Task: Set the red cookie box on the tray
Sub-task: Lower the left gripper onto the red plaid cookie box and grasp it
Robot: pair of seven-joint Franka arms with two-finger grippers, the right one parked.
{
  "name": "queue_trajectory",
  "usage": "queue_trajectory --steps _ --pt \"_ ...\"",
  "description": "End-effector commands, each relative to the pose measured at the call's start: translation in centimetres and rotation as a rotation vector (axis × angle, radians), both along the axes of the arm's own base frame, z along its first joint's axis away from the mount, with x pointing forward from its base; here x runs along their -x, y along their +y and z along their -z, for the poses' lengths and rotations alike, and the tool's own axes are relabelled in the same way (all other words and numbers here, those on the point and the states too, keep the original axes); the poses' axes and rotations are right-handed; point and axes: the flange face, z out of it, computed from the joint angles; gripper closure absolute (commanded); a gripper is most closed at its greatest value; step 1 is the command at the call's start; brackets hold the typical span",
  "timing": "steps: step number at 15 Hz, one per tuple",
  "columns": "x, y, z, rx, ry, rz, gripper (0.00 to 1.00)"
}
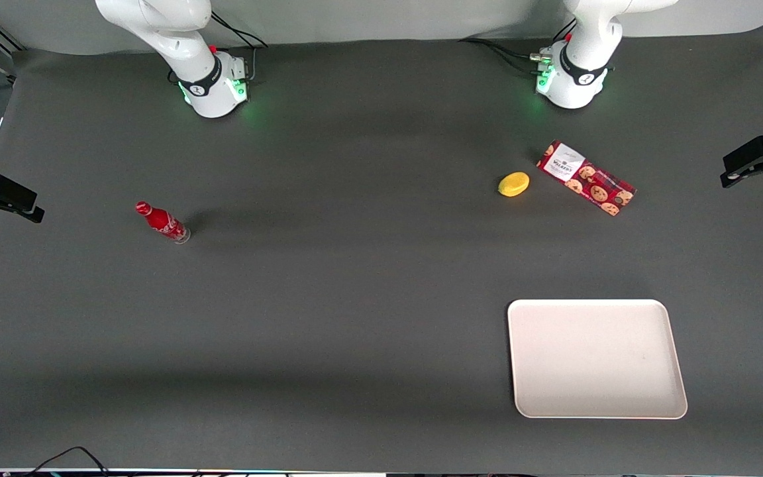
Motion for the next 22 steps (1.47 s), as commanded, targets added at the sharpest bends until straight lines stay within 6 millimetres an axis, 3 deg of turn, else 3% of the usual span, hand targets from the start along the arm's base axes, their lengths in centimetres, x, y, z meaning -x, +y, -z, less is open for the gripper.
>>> queue_trajectory --steps 1,4,8,13,17,22 --pt "-0.2 -0.6 0.0 0.003 -0.009 -0.003 0.00" --pt "-0.5 -0.7 2.1 0.029 0.053 -0.068 0.00" --pt "1.5 -2.2 7.2 0.035 0.200 -0.405 0.00" --pt "7.2 -2.7 16.4 -0.016 0.283 -0.568 0.00" --pt "12.8 -1.8 25.5 -0.021 0.298 -0.599 0.00" --pt "17.3 -0.3 34.3 -0.004 0.293 -0.659 0.00"
